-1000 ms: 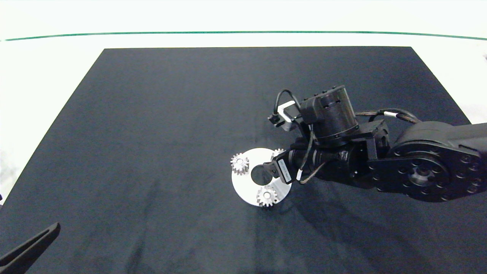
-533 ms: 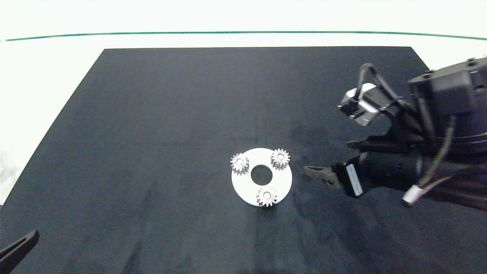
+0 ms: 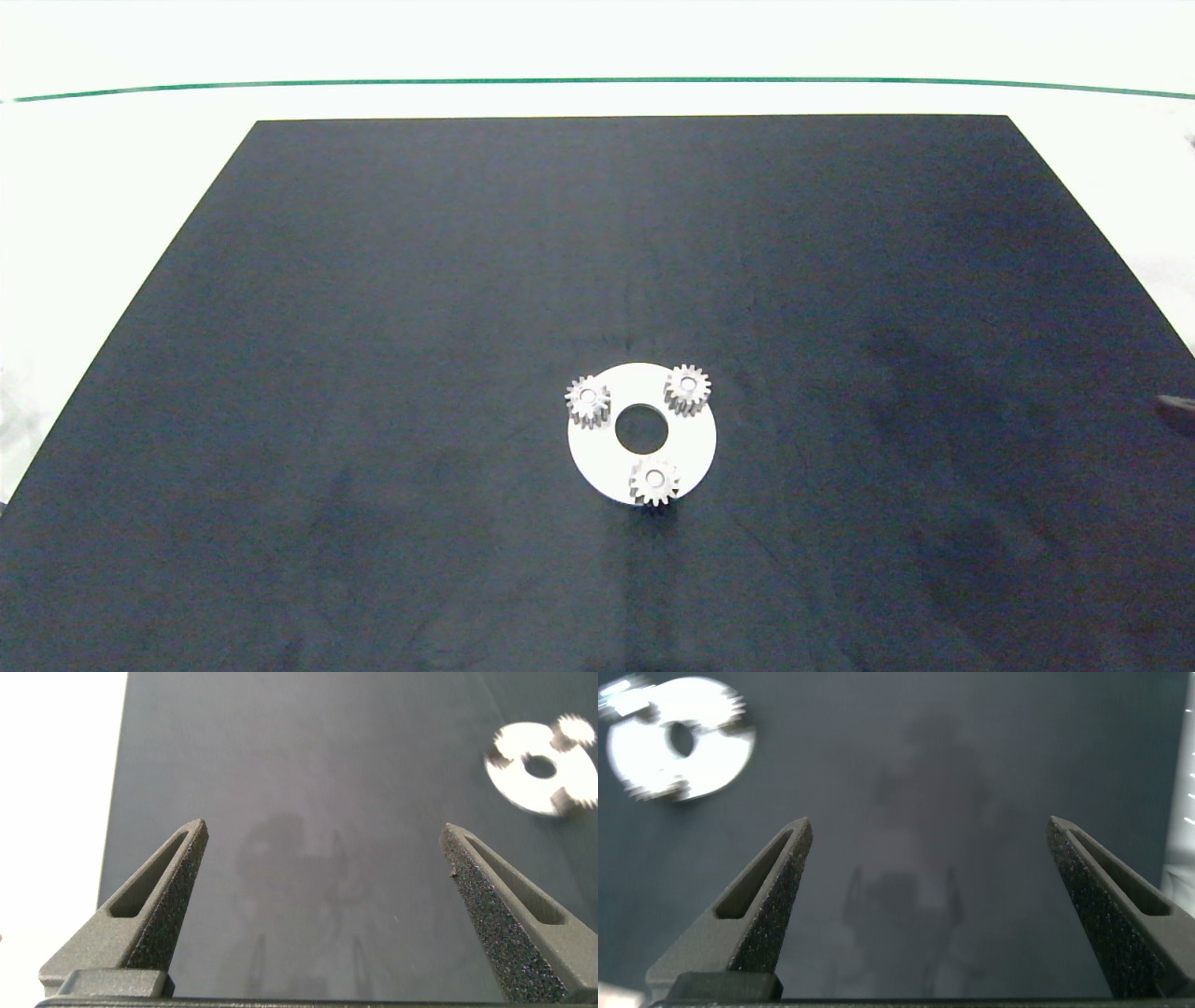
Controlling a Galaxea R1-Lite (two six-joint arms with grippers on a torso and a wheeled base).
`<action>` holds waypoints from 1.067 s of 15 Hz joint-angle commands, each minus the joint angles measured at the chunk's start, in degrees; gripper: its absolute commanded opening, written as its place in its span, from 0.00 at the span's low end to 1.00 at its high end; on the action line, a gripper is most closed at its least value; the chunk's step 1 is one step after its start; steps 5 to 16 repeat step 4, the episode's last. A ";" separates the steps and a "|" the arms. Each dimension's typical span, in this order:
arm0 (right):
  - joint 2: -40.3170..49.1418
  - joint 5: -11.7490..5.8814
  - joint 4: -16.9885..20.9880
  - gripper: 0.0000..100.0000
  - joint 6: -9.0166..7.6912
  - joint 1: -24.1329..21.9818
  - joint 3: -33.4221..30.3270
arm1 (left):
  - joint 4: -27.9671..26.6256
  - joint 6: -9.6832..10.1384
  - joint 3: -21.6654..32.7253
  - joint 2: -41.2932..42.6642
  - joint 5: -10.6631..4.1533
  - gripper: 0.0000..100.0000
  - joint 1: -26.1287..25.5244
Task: Install three planetary gears onto the carrier pins
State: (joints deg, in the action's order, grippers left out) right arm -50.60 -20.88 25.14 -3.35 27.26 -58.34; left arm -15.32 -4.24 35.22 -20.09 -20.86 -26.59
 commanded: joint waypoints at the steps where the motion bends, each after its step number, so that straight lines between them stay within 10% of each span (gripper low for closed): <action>1: 14.22 -0.21 1.76 1.00 0.36 -9.50 1.57 | -0.15 -0.33 3.45 1.46 -0.15 1.00 7.60; 4: 22.39 -0.21 1.76 1.00 0.89 -15.74 5.26 | -0.23 -3.23 3.89 6.12 -0.15 1.00 14.72; 16: 22.39 -0.21 1.76 1.00 0.89 -15.74 5.26 | -0.23 -3.23 3.89 6.12 -0.15 1.00 14.72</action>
